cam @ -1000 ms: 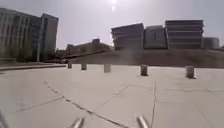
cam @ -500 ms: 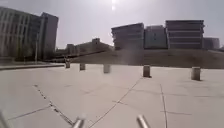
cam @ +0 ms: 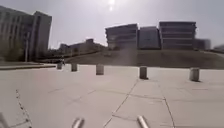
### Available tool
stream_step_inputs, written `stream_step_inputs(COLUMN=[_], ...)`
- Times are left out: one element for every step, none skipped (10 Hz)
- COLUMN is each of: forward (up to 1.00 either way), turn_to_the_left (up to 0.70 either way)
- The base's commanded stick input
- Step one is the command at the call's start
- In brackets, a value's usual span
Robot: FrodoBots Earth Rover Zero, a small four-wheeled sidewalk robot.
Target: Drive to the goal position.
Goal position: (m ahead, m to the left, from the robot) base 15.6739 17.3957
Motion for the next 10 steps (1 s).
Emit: stream_step_inputs(forward=[0.7,0.7,0.7,0.7,0.7,0.7,0.7,0.7,0.7,0.7], turn_to_the_left=[0.01,0.01,0.01,0.01,0.01,0.01,0.01,0.01,0.01,-0.08])
